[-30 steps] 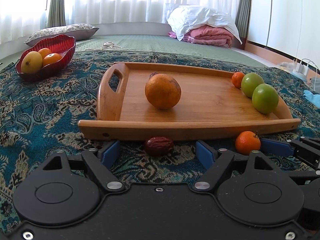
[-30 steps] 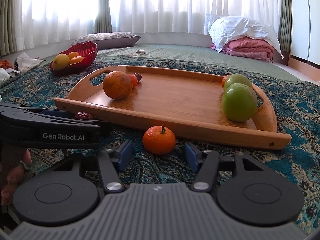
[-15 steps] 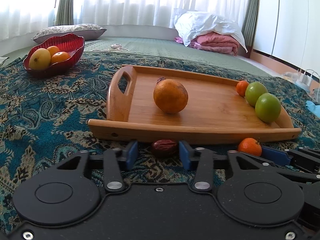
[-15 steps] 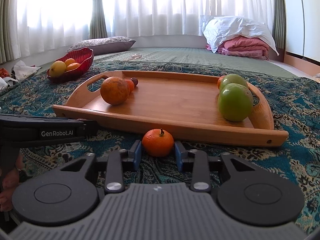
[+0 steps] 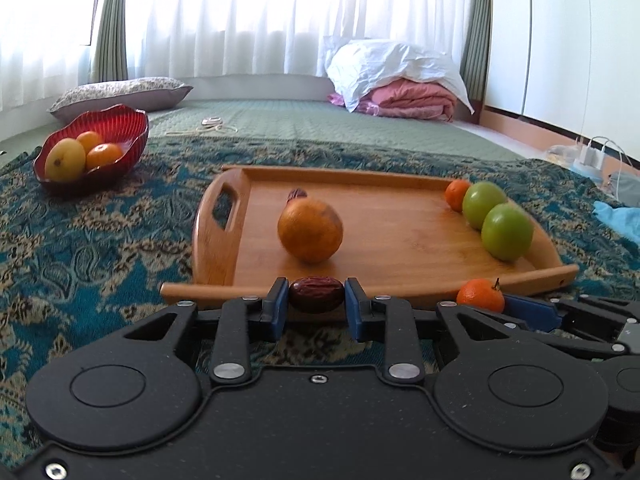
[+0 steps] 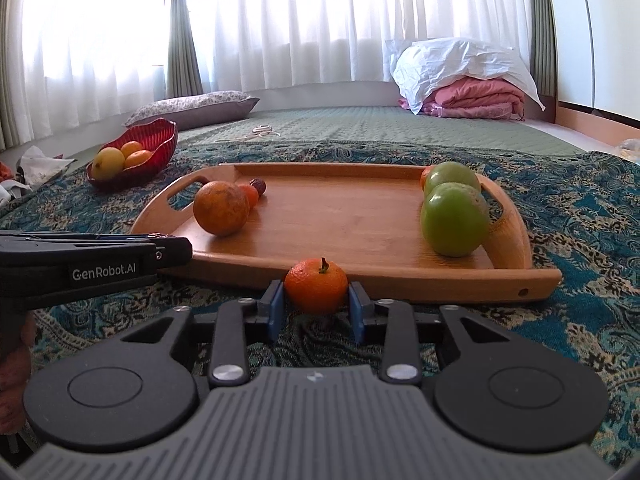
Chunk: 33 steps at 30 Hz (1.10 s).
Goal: Organize fruits
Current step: 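Grasp the second red date with the left gripper while the right grasps the tangerine, then carry the date and tangerine over the wooden tray with both grippers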
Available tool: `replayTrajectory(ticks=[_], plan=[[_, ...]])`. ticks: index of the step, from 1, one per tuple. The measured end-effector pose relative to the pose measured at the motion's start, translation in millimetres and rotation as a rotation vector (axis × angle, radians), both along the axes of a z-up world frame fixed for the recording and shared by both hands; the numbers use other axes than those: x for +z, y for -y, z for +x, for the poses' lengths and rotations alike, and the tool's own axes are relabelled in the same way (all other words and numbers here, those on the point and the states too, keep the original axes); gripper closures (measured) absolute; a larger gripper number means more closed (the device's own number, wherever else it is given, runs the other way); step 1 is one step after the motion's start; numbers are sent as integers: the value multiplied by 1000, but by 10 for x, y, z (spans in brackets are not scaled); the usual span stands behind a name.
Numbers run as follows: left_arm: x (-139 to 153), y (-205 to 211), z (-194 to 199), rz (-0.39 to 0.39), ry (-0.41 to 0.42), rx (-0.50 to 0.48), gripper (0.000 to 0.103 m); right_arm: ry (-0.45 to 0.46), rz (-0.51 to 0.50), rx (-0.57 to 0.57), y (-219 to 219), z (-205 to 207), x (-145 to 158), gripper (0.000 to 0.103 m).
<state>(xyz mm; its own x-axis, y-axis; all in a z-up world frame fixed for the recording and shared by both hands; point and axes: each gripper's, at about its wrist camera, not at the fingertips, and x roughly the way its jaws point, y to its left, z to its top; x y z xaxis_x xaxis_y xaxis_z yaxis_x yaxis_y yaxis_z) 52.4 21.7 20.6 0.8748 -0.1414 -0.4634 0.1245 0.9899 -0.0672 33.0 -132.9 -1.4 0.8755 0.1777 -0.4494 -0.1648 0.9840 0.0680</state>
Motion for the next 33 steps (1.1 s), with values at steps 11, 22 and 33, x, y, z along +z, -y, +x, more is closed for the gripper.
replayTrajectory(ticks=[11, 22, 33], plan=[[83, 139, 222, -21, -26, -44, 75, 39, -13, -42, 60, 186, 187, 65], [73, 391, 498, -41, -52, -84, 75, -17, -4, -79, 216, 516, 160, 65], [-41, 473, 709, -27, -63, -63, 75, -72, 2, -94, 275, 743, 97, 65]])
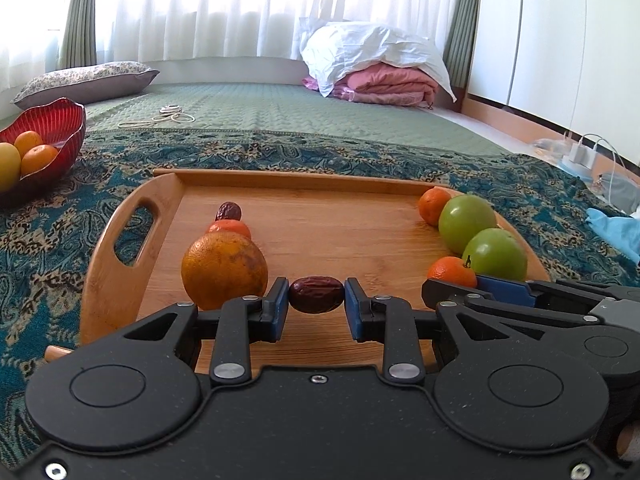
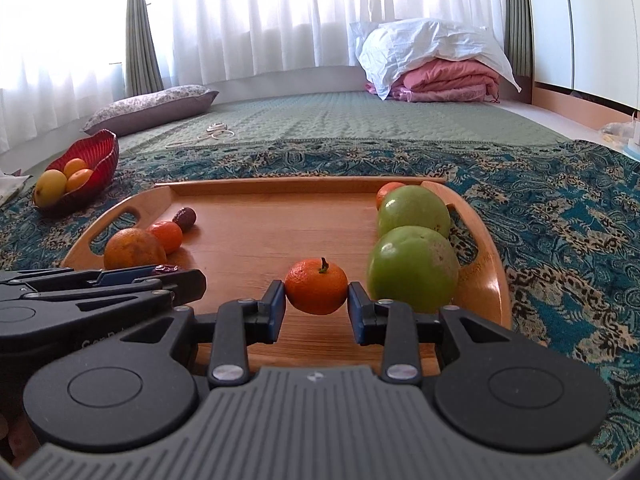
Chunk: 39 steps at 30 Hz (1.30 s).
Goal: Organize fruits
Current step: 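Carry the date and tangerine over the wooden tray with both grippers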
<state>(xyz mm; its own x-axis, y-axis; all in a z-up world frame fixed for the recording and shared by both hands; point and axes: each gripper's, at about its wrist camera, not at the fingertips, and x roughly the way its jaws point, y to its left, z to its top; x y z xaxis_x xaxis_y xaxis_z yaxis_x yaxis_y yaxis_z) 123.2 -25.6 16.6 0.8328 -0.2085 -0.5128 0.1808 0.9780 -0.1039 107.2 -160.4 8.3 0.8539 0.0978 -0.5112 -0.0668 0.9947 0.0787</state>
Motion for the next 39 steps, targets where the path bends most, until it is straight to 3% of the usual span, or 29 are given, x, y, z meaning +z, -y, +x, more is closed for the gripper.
replayTrajectory(ticks=[8, 39], plan=[[-85, 27, 69, 3, -18, 7, 75, -40, 9, -17, 24, 65, -53, 65], [-58, 51, 83, 36, -31, 20, 74, -43, -10, -17, -27, 69, -65, 61]])
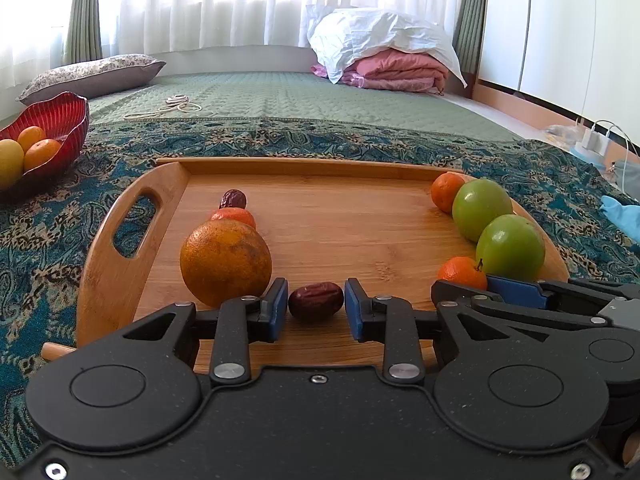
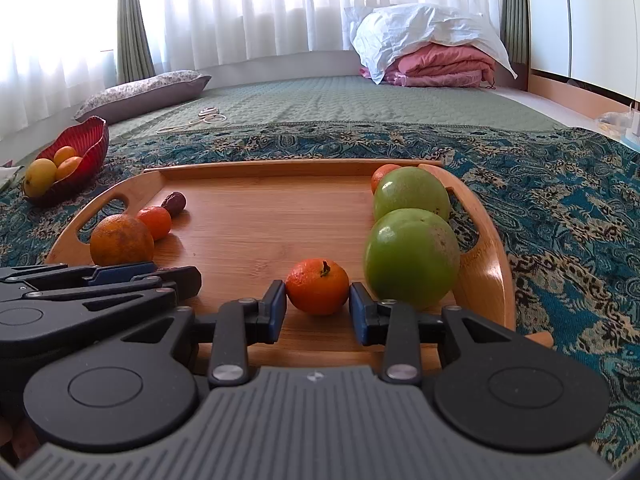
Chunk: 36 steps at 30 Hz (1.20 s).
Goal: Organize fruits
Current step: 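Open the left gripper to drop the date while the right releases the tangerine onto the tray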
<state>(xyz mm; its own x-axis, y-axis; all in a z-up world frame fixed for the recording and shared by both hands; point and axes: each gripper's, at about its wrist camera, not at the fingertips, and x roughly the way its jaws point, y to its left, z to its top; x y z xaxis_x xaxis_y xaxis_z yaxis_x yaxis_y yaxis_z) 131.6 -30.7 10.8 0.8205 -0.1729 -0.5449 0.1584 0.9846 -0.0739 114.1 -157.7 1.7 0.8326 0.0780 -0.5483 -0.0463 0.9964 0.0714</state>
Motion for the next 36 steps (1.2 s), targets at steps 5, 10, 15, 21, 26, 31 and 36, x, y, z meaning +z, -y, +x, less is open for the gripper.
replayTrajectory(ticks=[5, 10, 15, 21, 26, 31, 36], plan=[[24, -1, -18, 3, 6, 0, 70, -2, 5, -3, 21, -21, 15, 61], [54, -9, -49, 3, 11, -3, 67, 0, 2, -7, 27, -45, 36, 59], [84, -13, -85, 2, 17, -7, 65, -1, 2, -11, 39, -79, 52, 58], [124, -21, -153, 5, 20, -11, 58, 10, -10, -18, 54, -140, 80, 55], [172, -60, -256, 9, 31, 4, 46, 31, -30, -22, 54, -238, 125, 49], [209, -122, -364, 11, 36, 13, 34, 48, -55, -18, 30, -327, 159, 44], [227, -186, -462, 8, 38, 23, 26, 49, -67, -21, 16, -406, 167, 40]])
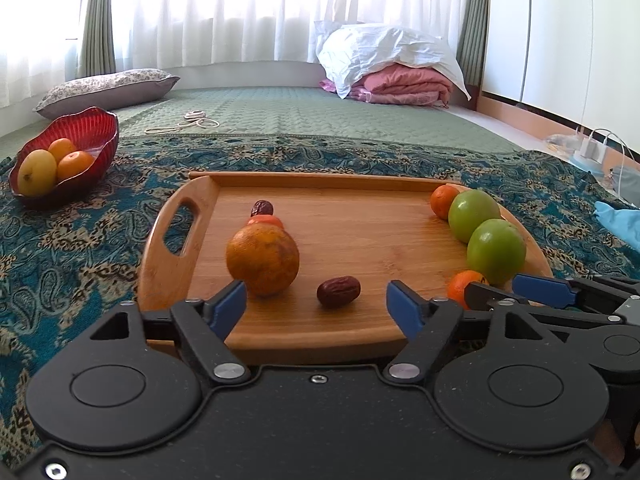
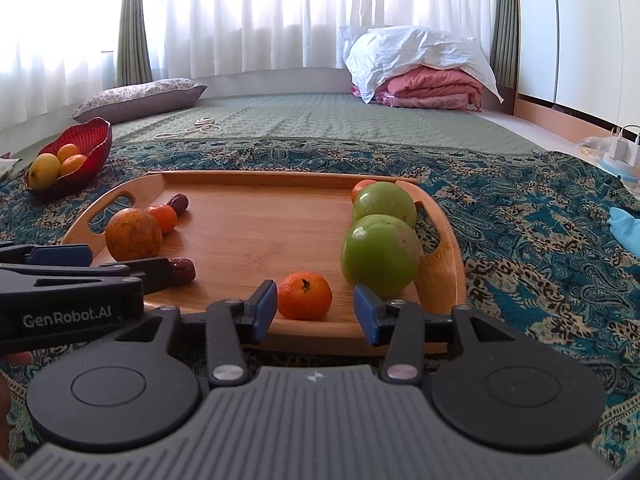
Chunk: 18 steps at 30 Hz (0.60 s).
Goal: Organize fruits
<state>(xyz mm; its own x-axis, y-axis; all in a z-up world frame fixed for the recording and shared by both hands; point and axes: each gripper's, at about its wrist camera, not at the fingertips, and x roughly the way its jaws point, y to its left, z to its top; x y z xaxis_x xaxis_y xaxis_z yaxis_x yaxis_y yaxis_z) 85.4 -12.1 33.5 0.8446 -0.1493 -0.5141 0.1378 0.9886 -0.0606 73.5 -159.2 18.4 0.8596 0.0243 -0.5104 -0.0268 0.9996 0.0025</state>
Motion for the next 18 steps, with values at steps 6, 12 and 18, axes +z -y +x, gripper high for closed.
replayTrajectory(ticks=[6, 12, 18], plan=[[-28, -35, -113, 13, 0, 1, 21, -12, -7, 0, -4, -91, -52, 38], [-102, -76, -185, 17, -24, 11, 20, -10, -21, -5, -5, -181, -92, 35], [-163, -105, -235, 31, -36, 16, 16, -26, -15, -16, 22, -225, -146, 35]])
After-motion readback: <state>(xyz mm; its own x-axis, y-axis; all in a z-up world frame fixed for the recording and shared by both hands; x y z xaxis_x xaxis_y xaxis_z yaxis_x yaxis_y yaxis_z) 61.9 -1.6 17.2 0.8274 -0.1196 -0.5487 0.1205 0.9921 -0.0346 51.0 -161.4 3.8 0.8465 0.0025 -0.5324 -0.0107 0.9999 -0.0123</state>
